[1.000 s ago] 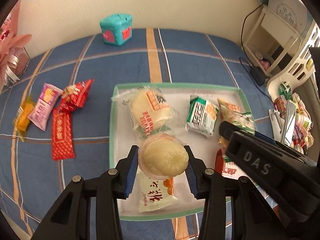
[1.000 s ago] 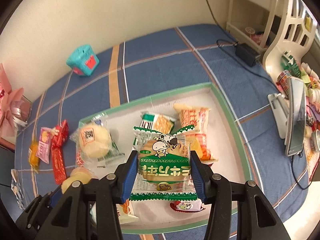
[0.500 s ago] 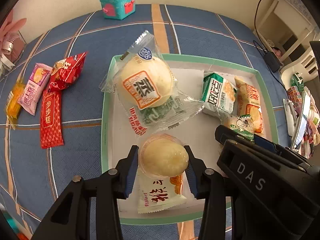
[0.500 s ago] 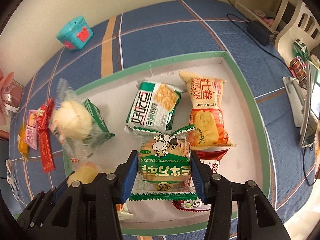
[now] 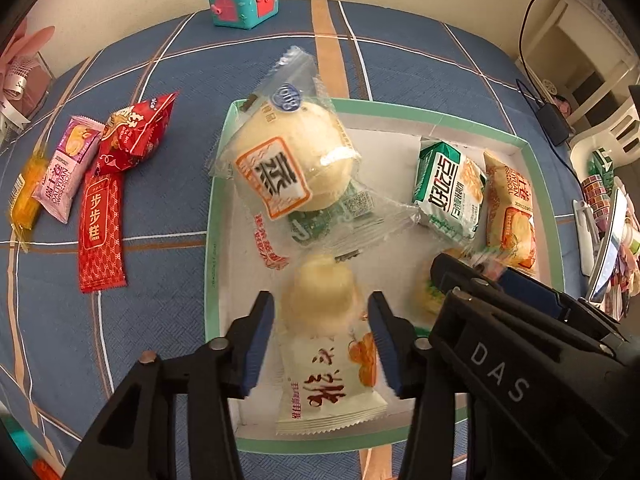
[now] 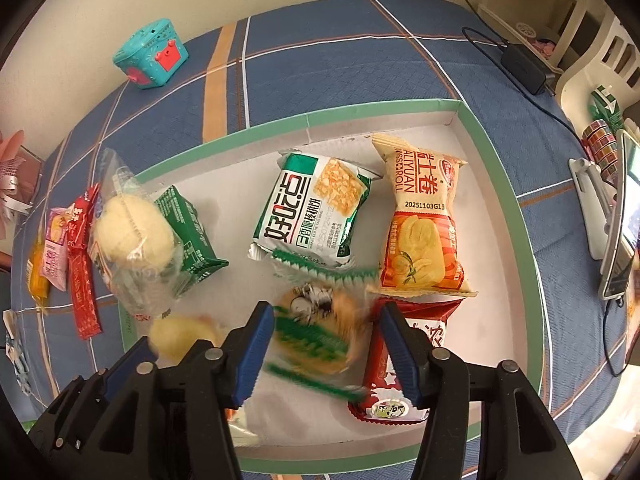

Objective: Organize snacks
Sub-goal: 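Open both grippers to drop the pastry and cake into the tray, then move both open grippers back toward the remaining snacks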

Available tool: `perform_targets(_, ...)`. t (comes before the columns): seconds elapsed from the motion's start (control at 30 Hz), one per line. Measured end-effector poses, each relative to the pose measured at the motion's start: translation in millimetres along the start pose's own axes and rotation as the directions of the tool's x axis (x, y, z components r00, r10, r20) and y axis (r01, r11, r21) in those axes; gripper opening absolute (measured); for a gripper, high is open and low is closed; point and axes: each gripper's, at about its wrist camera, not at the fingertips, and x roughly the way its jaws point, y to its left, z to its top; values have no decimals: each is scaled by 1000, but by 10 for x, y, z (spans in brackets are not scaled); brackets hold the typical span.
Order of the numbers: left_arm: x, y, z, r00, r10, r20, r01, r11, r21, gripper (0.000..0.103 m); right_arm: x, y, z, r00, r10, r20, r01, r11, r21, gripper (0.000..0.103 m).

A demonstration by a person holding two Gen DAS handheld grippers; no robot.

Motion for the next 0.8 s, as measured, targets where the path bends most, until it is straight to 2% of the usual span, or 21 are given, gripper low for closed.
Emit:
perform_targets(0.1, -56, 0, 13, 1000, -8, 3, 8, 1000, -6, 57, -28, -17, 11, 1000, 9, 7, -9, 1000, 10, 67)
perform_targets(0.17, -87, 6, 23, 1000, -15, 6, 15, 1000, -8, 62, -73, -33, 18, 1000, 8, 20, -9, 1000, 13, 73)
perform_targets(0.23, -151, 15, 29, 1000, -24, 19, 25, 1000, -9, 64, -139, -40, 27, 999, 6, 39, -7, 1000, 13, 75)
perform_targets(0.6, -667, 34, 40, 986, -108, 130, 107, 994, 12, 64, -750, -194, 87, 979, 8, 204, -18, 999, 46, 75)
perform_targets(0.8, -829, 71, 34, 976, -127, 175, 128, 992, 3, 64, -818, -213, 80, 973, 6, 231, -22, 997, 68, 75)
